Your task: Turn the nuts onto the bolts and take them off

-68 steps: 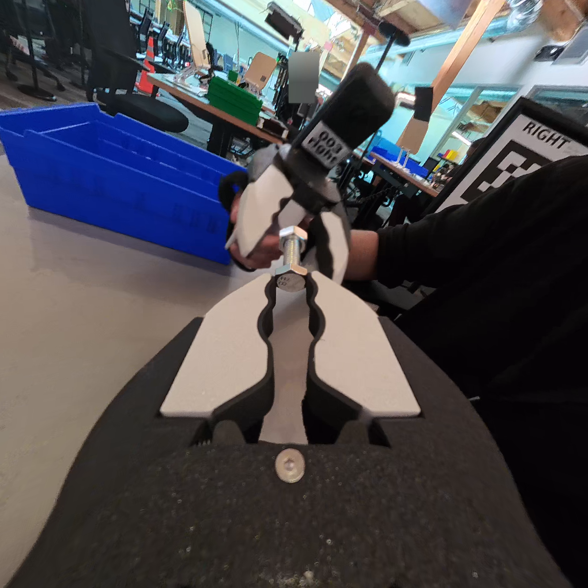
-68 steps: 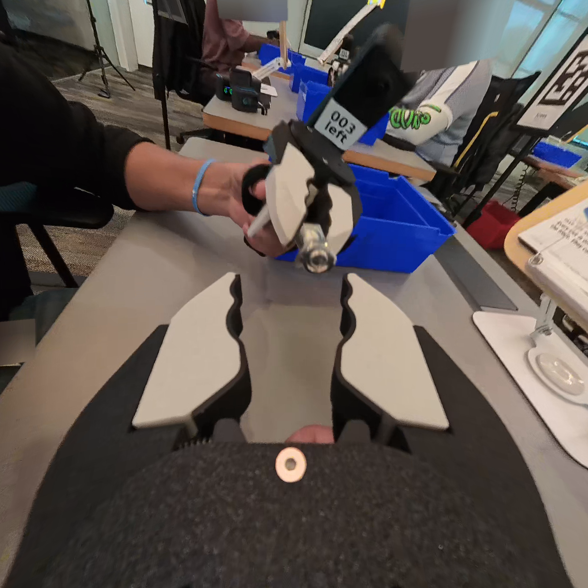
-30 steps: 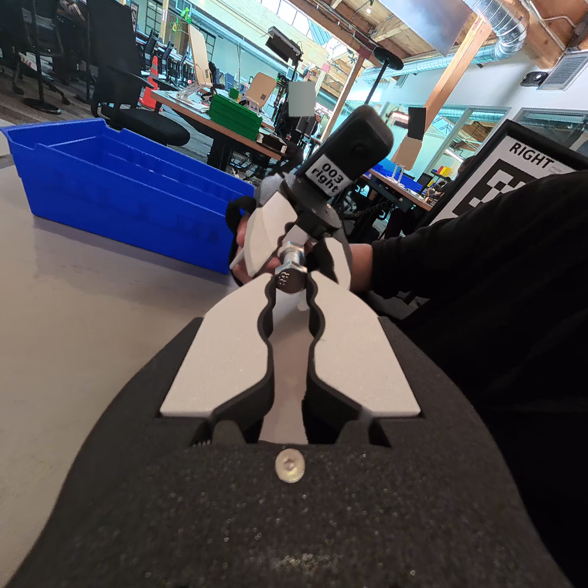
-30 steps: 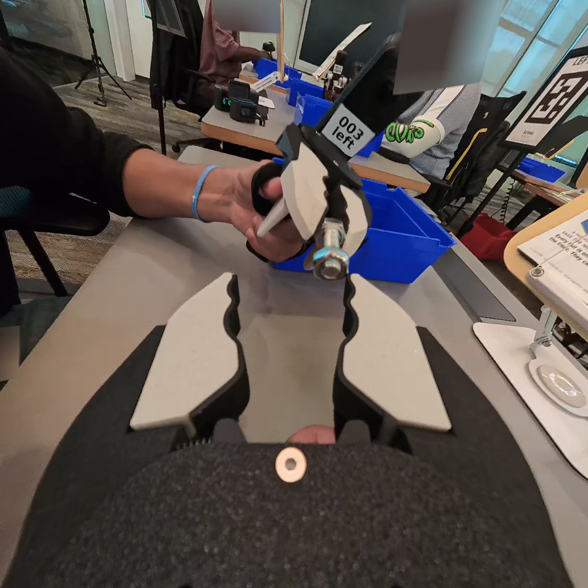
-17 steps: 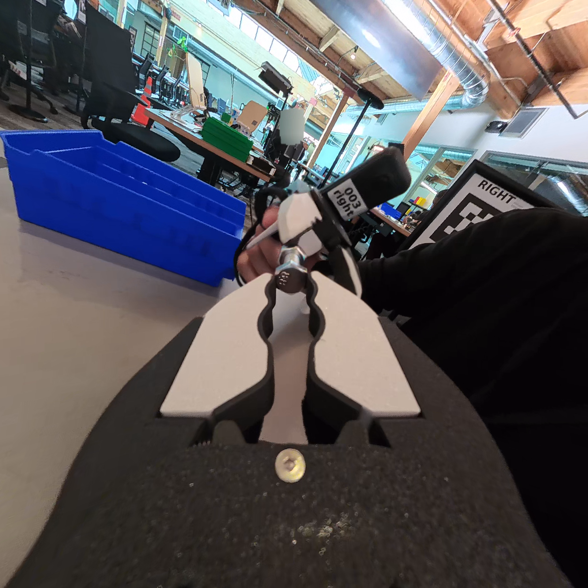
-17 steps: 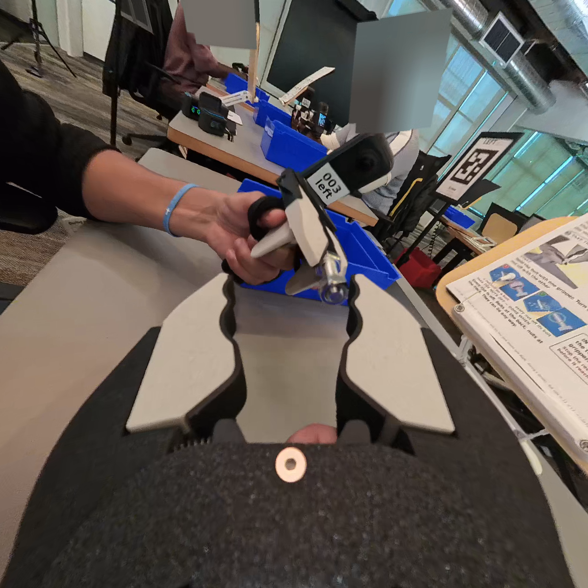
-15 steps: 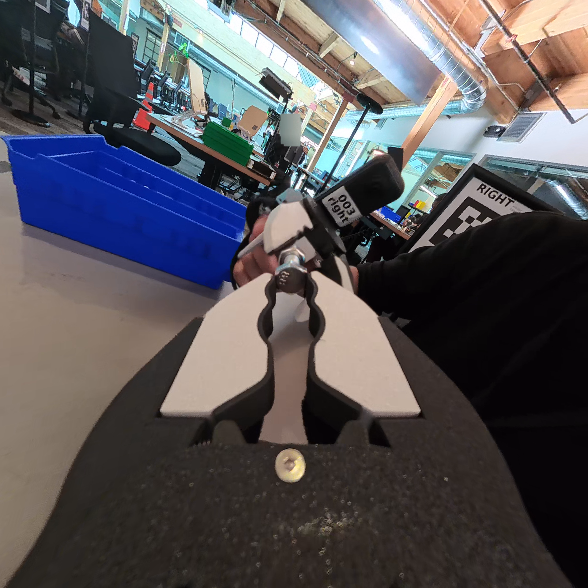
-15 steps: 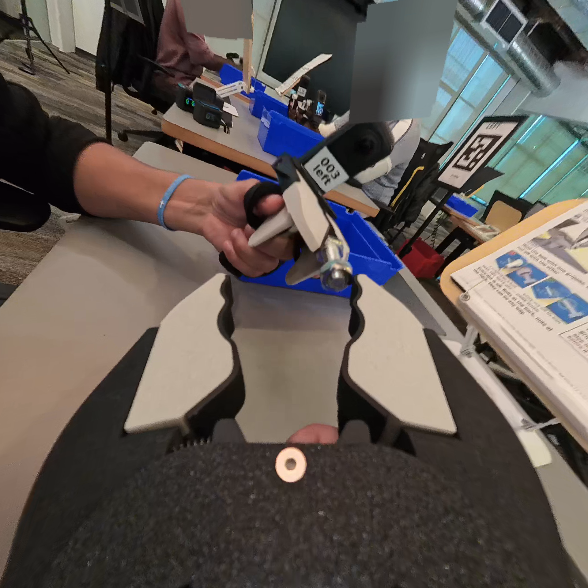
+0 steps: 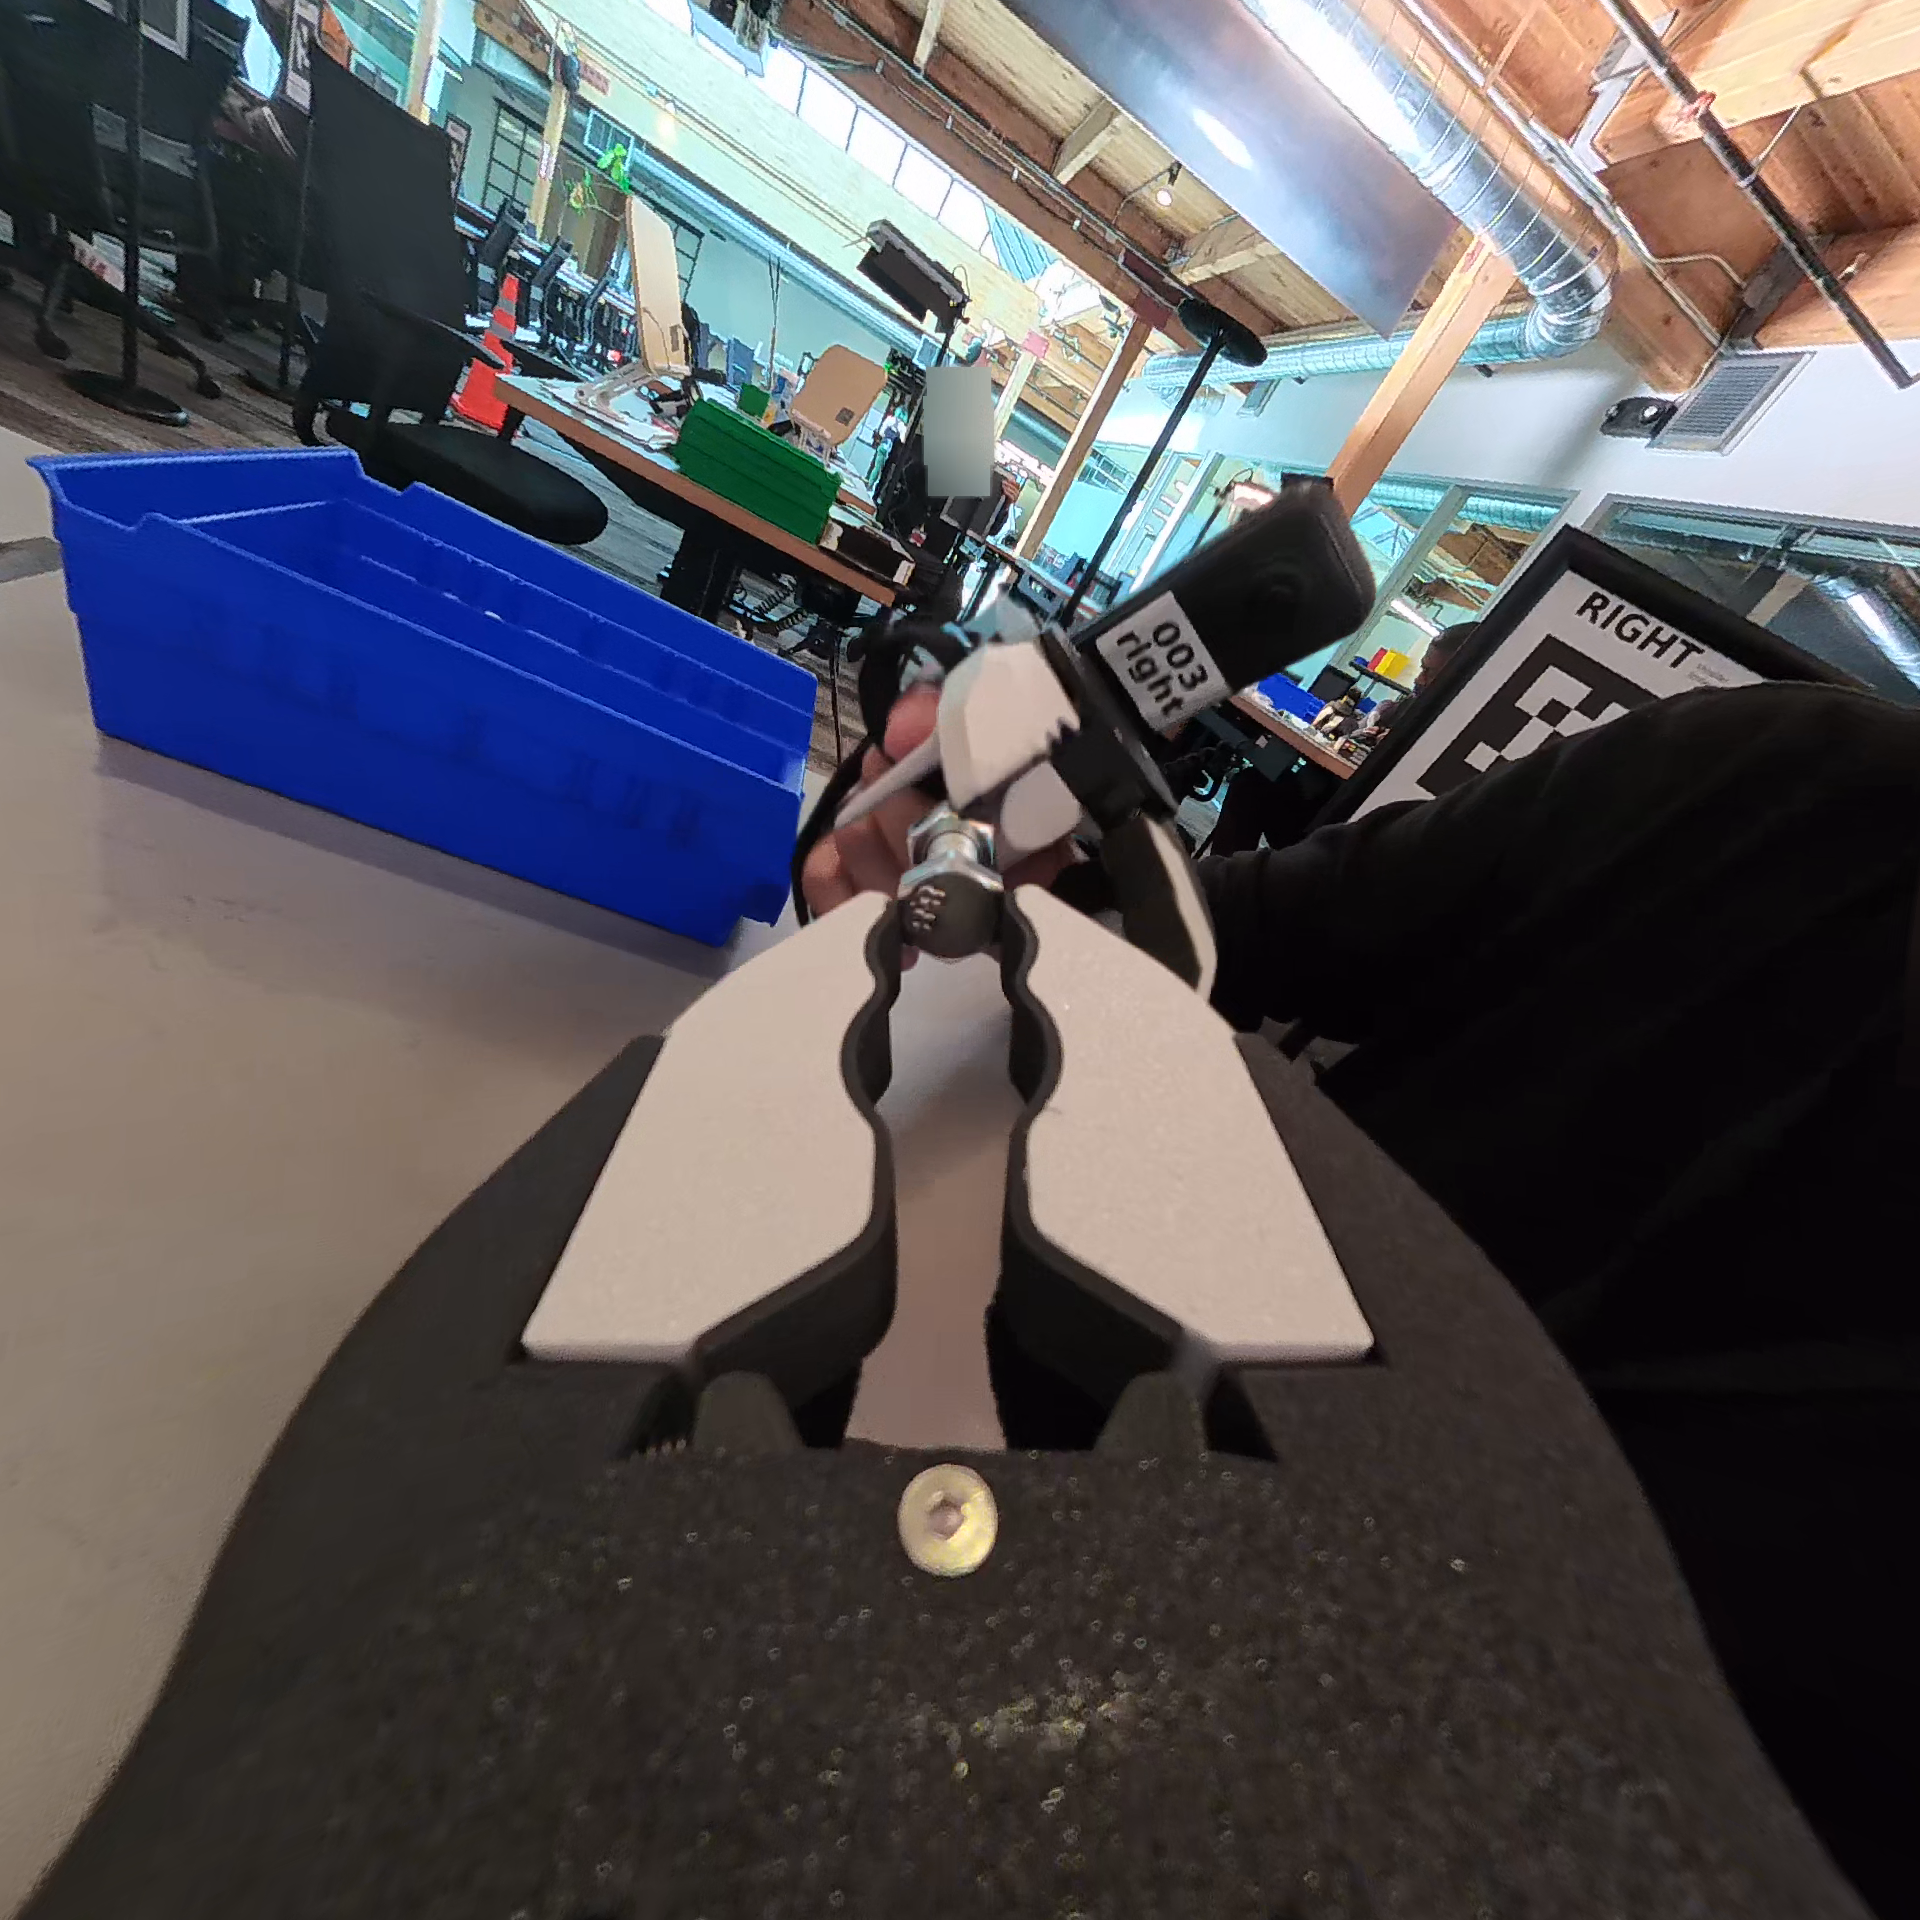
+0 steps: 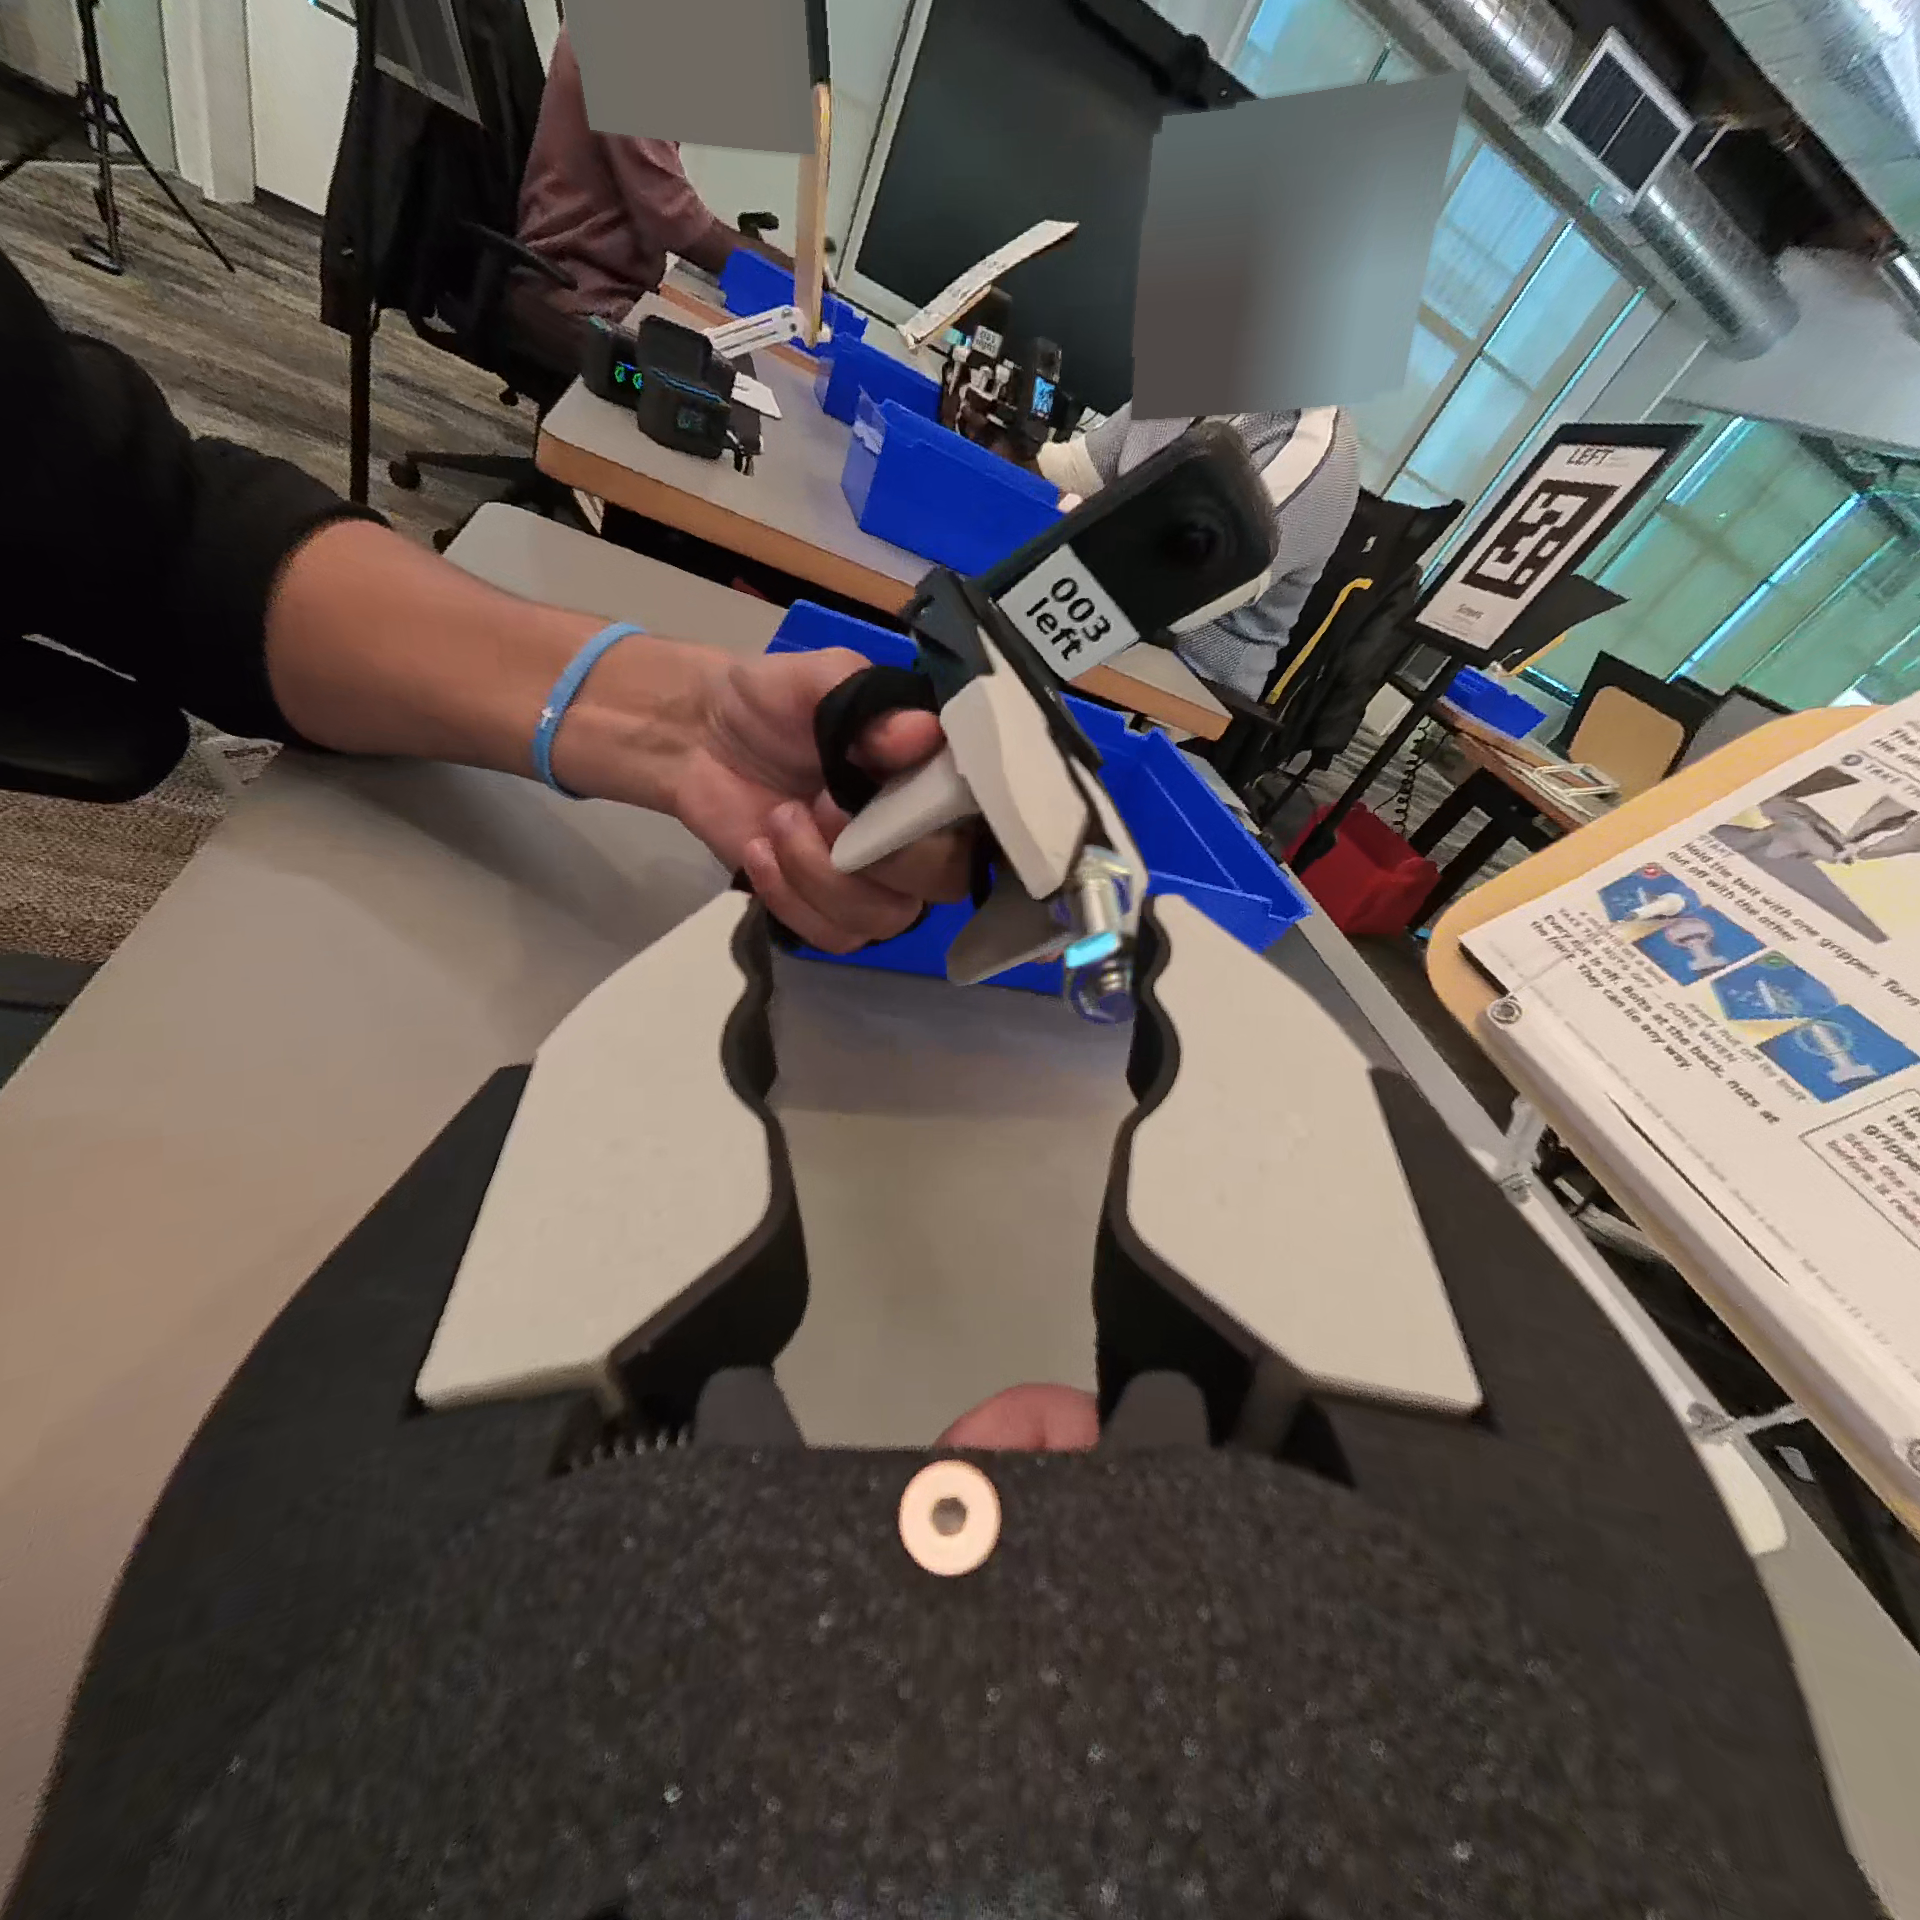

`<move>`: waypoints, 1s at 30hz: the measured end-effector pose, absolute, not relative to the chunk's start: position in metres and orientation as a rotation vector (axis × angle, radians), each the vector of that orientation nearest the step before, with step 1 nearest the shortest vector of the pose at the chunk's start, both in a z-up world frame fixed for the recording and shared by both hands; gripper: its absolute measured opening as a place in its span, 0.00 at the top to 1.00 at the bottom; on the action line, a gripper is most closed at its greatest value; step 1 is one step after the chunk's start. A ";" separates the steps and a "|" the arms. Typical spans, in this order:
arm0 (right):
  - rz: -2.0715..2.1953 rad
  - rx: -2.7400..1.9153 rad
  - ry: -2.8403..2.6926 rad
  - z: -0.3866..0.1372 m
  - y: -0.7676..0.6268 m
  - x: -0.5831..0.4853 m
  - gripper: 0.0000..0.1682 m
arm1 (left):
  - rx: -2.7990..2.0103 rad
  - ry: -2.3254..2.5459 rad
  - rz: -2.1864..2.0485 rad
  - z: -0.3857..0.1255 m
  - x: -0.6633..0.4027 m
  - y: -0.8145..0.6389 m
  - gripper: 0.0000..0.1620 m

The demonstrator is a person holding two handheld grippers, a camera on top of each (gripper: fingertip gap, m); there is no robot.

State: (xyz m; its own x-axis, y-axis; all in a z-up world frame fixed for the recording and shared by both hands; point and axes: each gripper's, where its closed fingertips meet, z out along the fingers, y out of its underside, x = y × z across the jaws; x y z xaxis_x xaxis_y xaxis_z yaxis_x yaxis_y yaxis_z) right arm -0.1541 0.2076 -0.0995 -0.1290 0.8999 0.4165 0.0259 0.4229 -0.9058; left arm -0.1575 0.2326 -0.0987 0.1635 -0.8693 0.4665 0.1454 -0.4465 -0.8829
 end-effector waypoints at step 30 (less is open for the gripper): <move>0.959 -0.954 -1.479 -0.116 0.221 -0.161 0.60 | -1.548 0.736 -1.427 -0.097 -0.158 0.231 0.90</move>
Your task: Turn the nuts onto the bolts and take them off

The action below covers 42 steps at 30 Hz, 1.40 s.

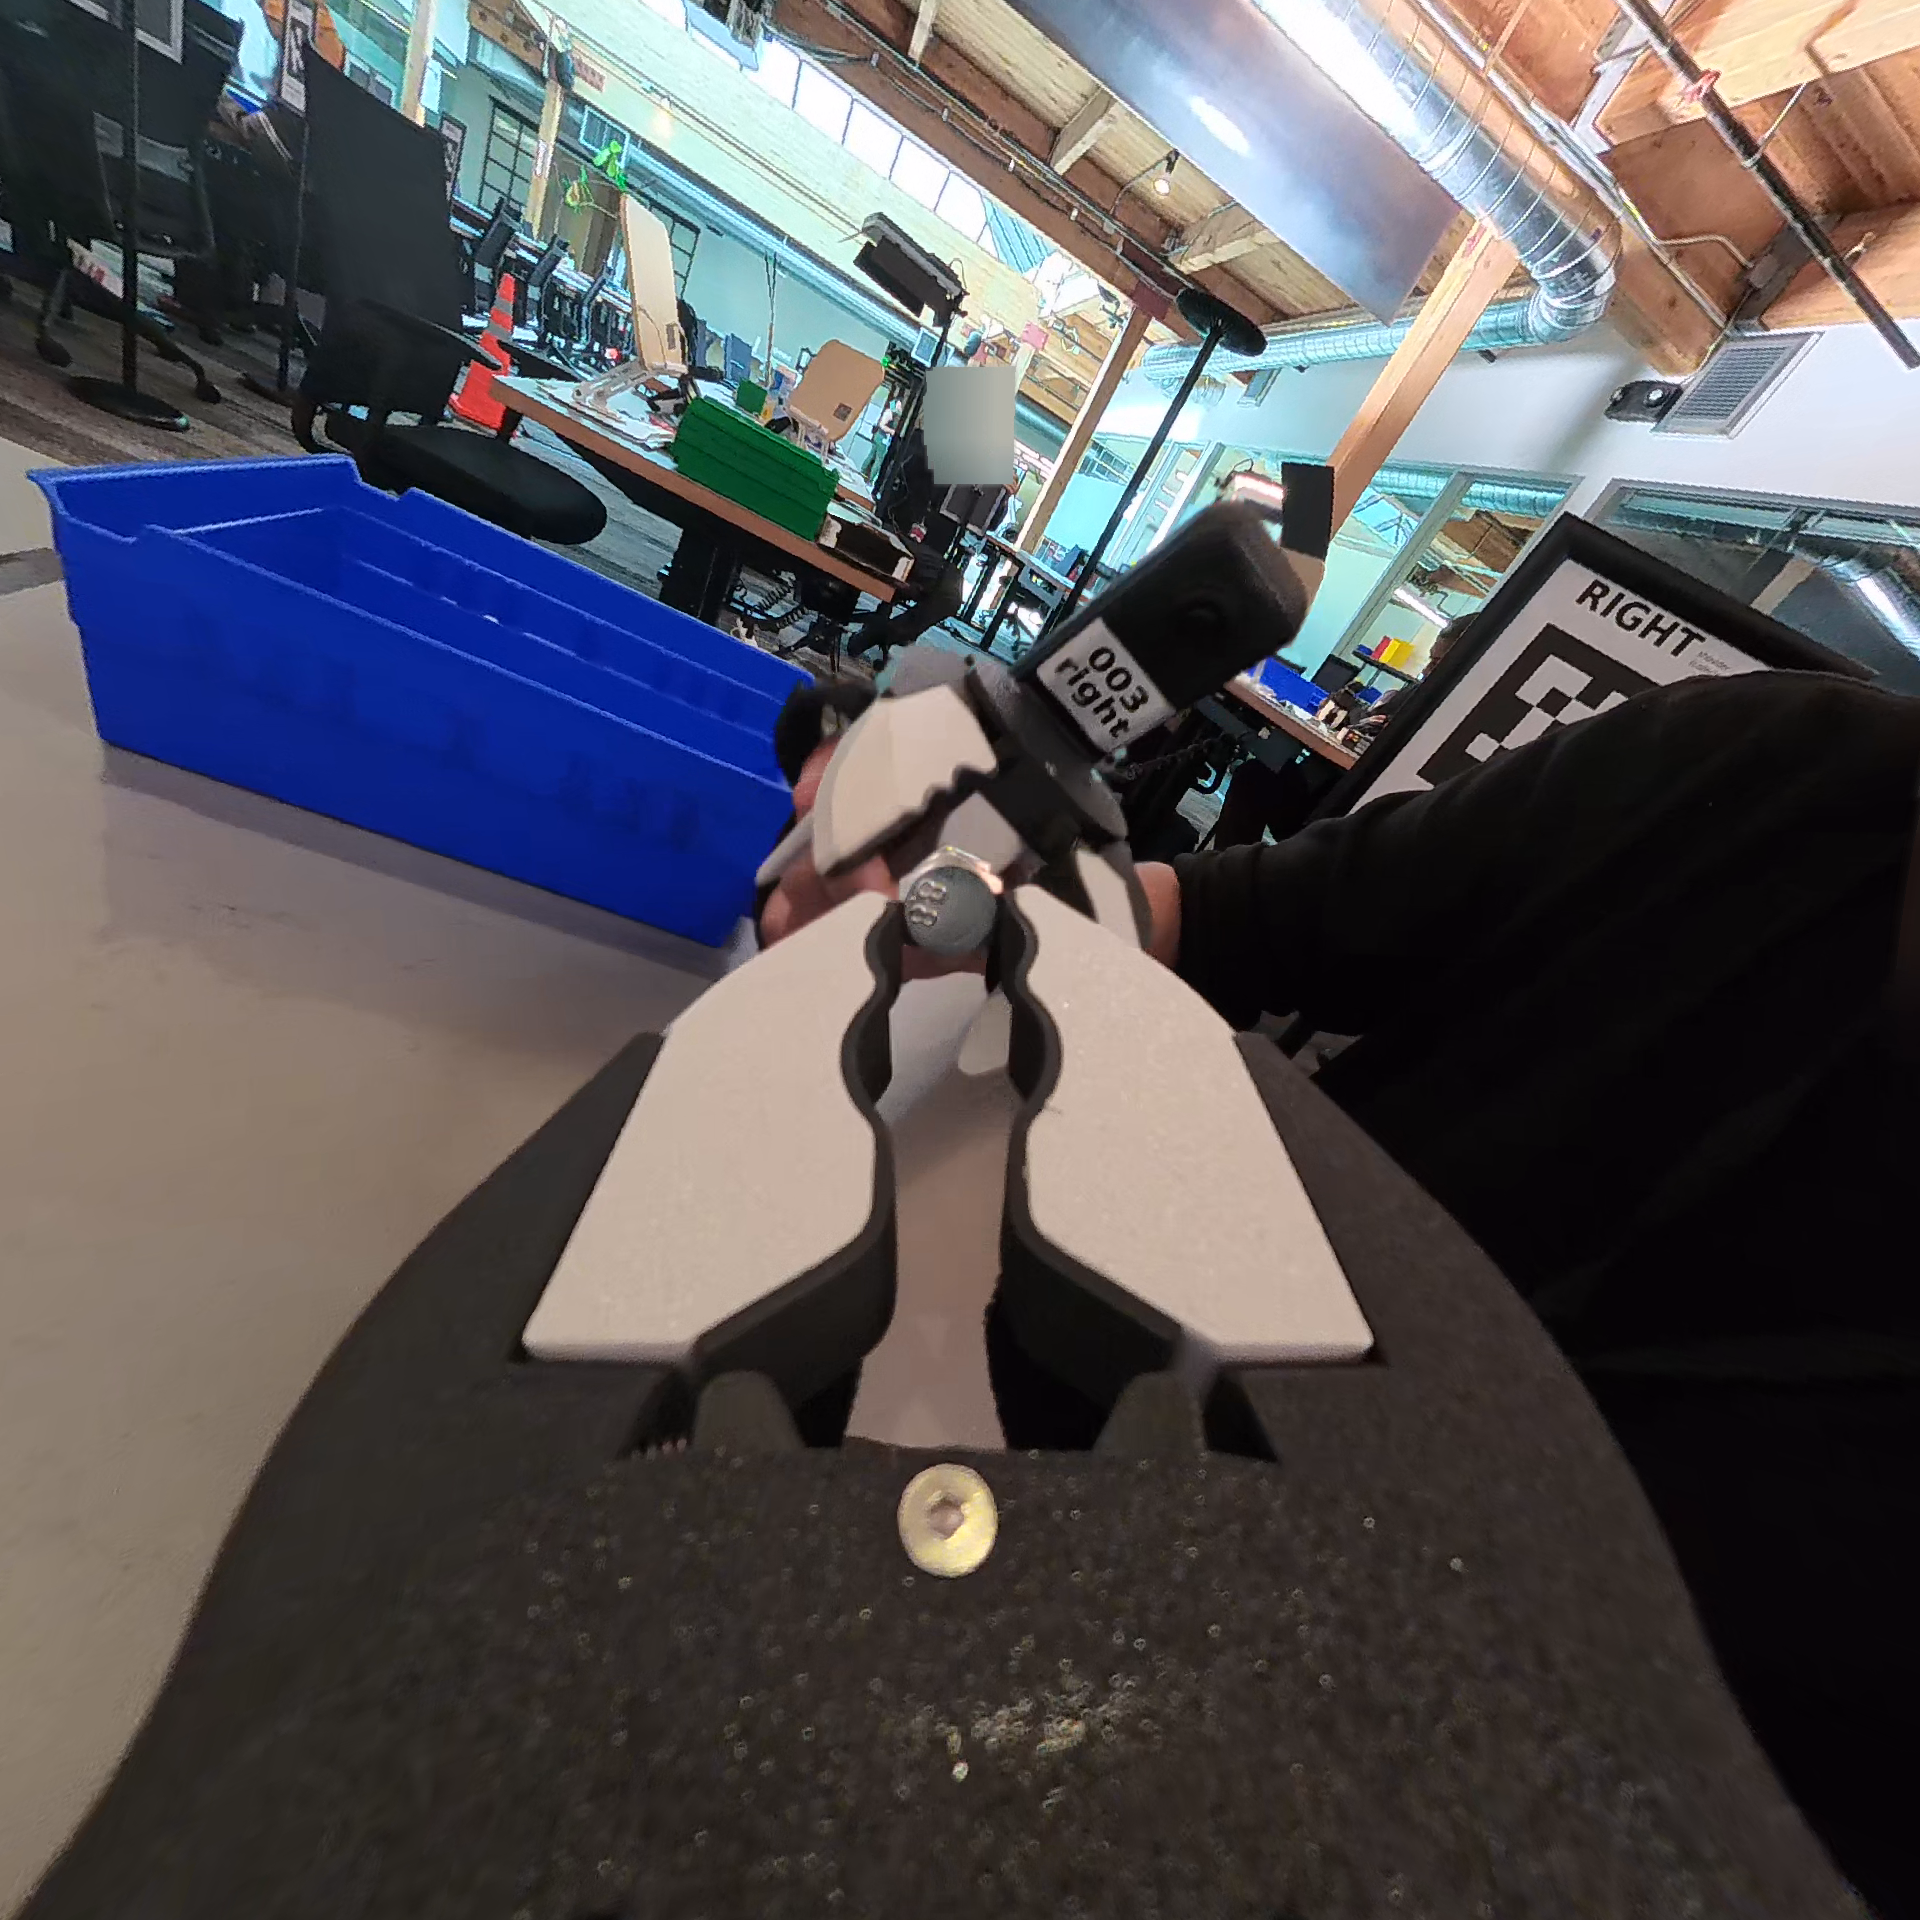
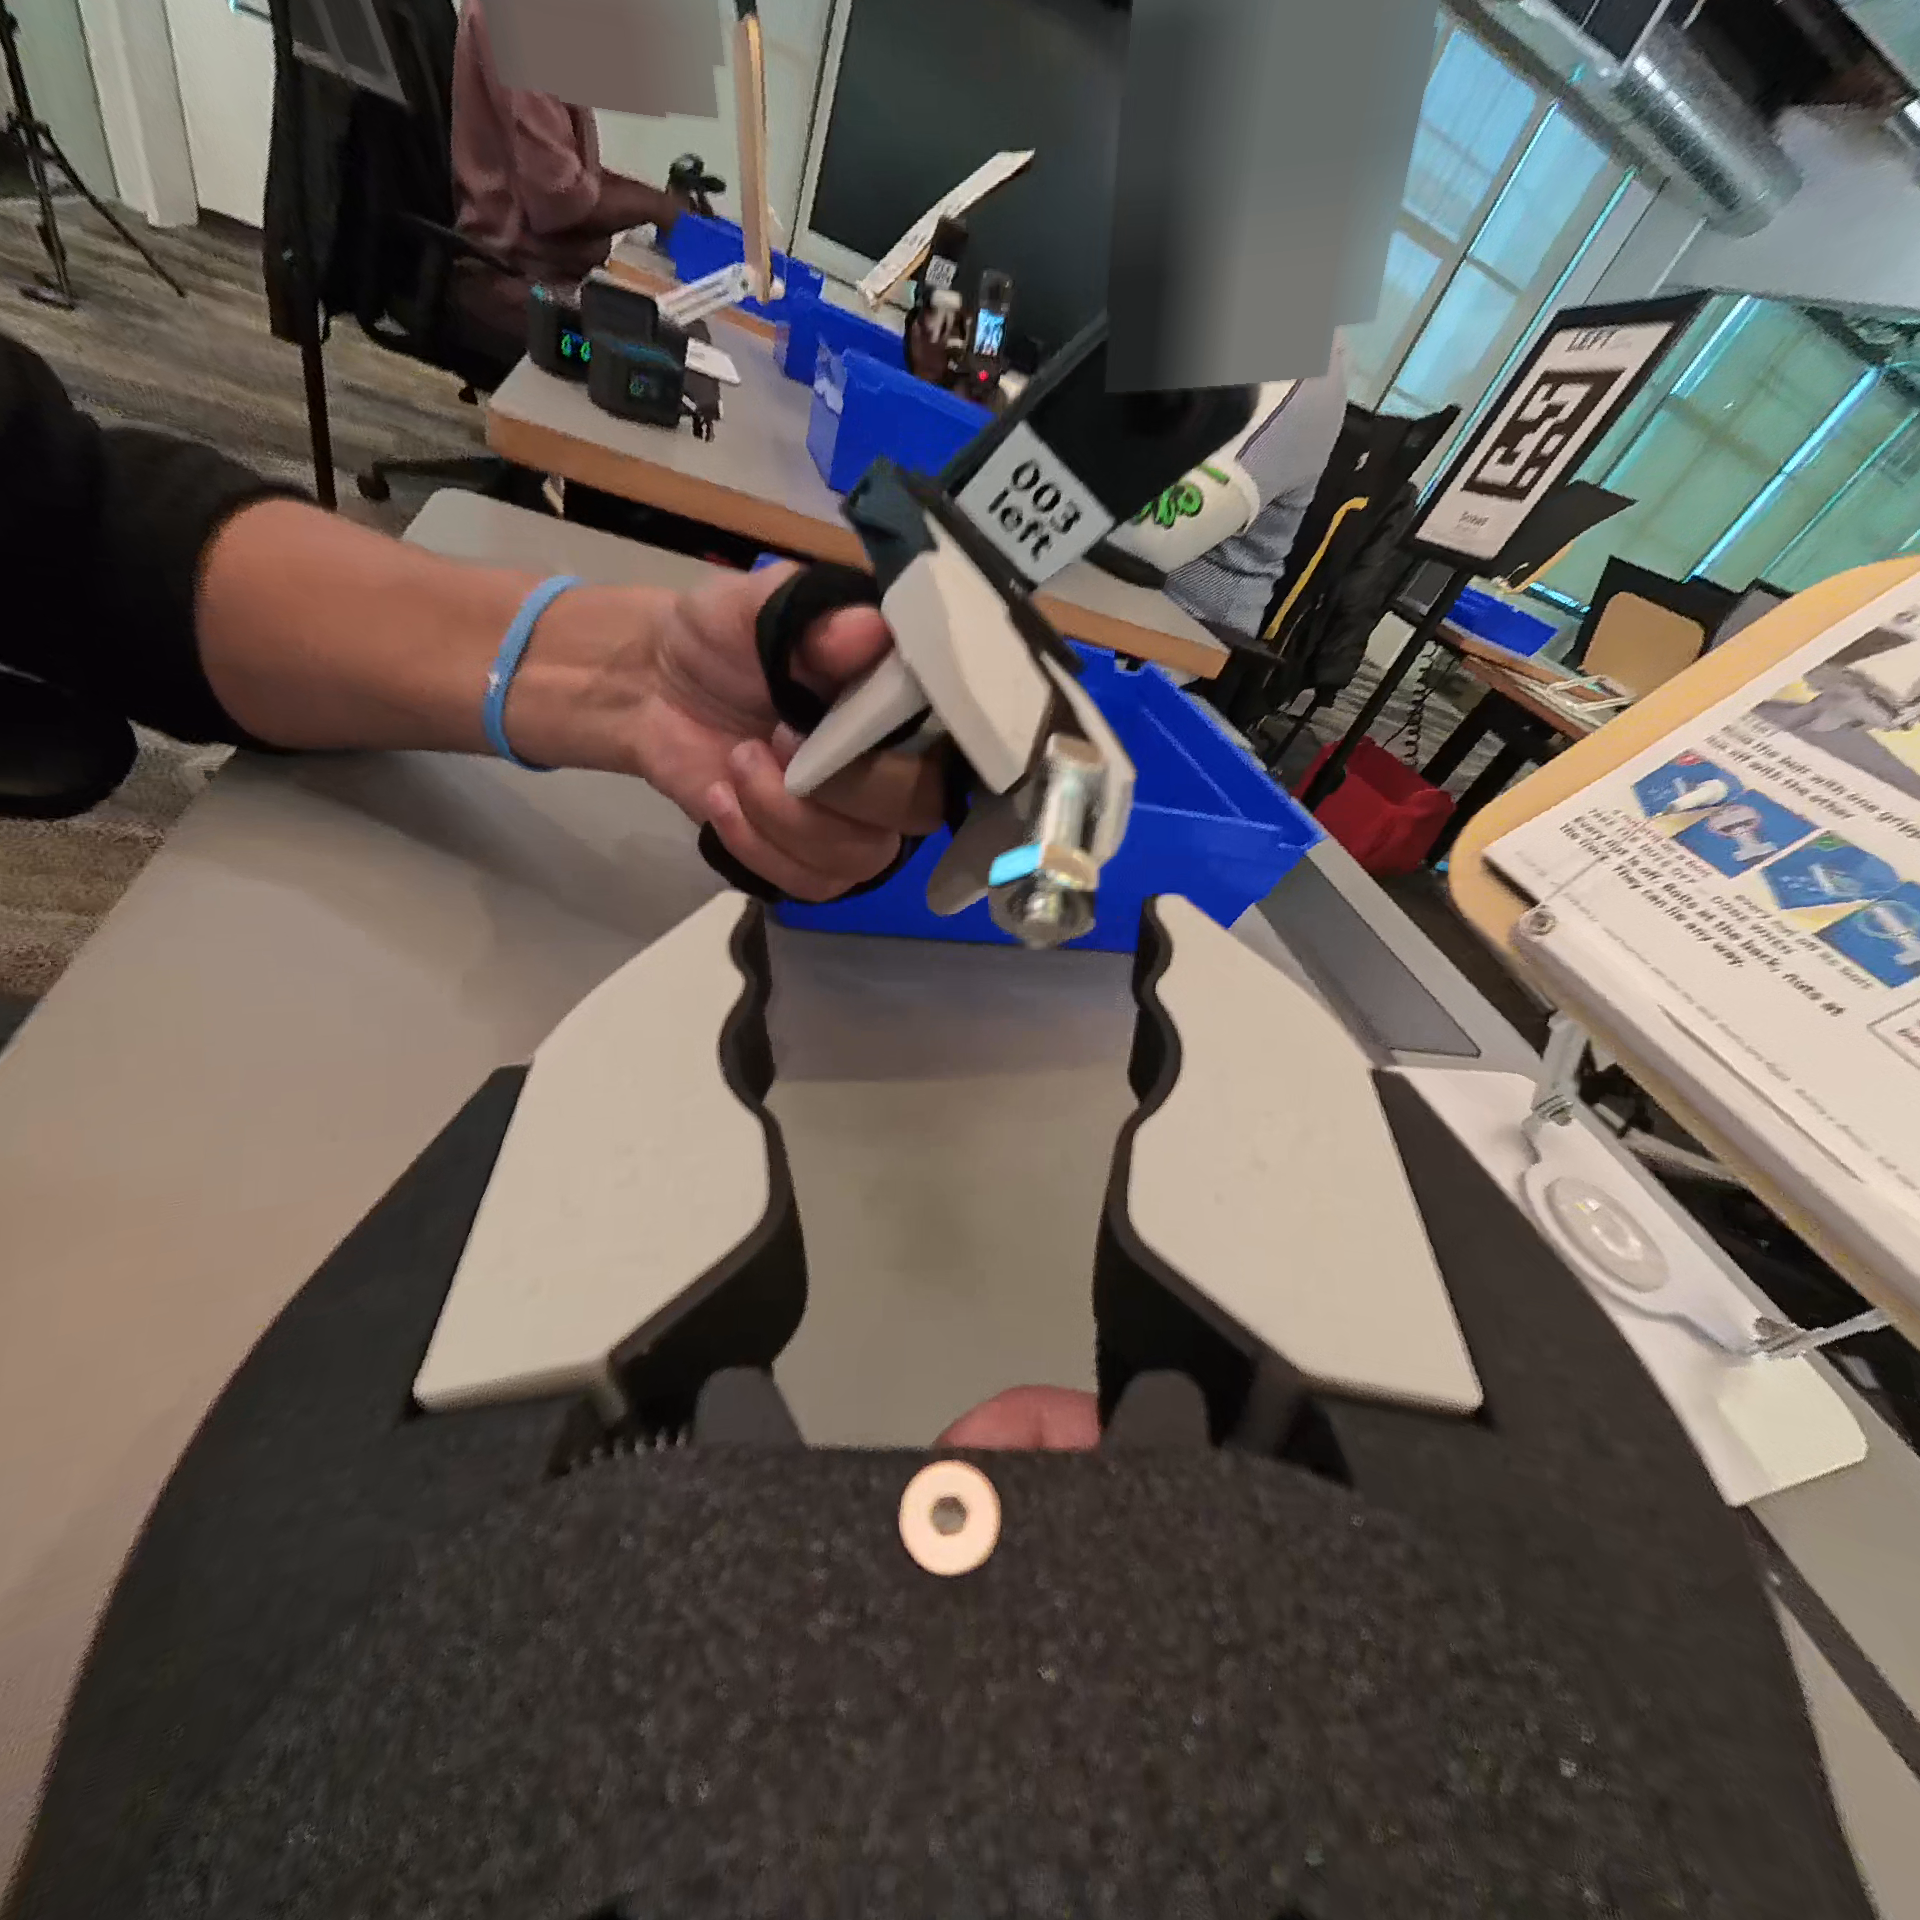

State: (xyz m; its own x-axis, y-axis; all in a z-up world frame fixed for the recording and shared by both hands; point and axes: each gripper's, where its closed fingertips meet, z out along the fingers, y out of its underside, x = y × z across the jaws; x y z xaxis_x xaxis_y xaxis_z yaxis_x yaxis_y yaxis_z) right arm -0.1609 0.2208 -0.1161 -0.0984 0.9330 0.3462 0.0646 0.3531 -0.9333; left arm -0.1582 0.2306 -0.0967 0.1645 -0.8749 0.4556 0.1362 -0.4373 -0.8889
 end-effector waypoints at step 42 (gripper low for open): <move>0.871 -0.897 -1.362 -0.104 0.213 -0.162 0.58 | -1.510 0.673 -1.488 -0.090 -0.163 0.234 0.90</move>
